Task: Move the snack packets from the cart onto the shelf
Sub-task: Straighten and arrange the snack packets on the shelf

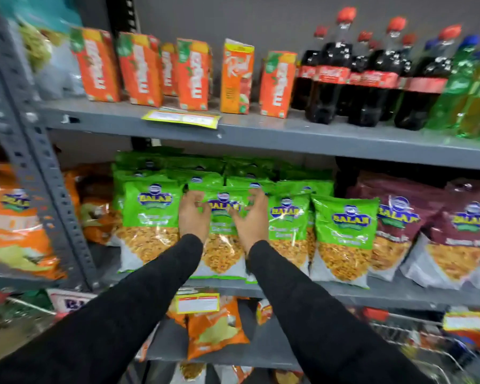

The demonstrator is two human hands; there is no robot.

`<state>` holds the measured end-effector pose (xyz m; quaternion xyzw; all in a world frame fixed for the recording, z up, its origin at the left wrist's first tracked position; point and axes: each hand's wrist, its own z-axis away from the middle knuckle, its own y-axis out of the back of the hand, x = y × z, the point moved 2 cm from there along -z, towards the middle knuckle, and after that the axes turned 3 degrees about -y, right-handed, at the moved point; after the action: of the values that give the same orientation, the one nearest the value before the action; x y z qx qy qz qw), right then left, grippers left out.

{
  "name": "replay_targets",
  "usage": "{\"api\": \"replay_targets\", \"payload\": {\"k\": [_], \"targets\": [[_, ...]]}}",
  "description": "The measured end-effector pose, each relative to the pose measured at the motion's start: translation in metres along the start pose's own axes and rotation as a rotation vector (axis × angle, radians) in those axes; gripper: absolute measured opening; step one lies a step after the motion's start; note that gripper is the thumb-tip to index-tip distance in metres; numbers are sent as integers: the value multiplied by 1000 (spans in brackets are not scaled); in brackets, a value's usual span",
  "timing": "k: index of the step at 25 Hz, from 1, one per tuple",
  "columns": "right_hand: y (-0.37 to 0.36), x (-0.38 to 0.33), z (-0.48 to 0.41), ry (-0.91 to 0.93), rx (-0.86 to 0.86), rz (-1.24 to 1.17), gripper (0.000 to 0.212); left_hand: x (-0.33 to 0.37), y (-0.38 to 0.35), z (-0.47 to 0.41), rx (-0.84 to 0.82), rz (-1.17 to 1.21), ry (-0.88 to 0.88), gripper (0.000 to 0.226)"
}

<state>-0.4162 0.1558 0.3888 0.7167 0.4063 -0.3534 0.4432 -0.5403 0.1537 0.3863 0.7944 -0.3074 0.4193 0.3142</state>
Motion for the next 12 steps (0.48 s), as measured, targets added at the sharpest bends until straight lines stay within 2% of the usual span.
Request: {"api": "replay_targets", "payload": {"k": [3, 6, 9, 12], "targets": [[-57, -15, 16, -68, -164, -91, 50, -37, 60, -21, 125, -148, 51, 24], [-103, -17, 35, -169, -341, -85, 49, -77, 100, -31, 112, -293, 266, 38], [-137, -8, 47, -285, -406, 36, 62, -114, 117, -31, -70, -289, 548, 43], [-148, -5, 55, -389, -472, 100, 85, -138, 119, -26, -296, -196, 634, 45]]}}
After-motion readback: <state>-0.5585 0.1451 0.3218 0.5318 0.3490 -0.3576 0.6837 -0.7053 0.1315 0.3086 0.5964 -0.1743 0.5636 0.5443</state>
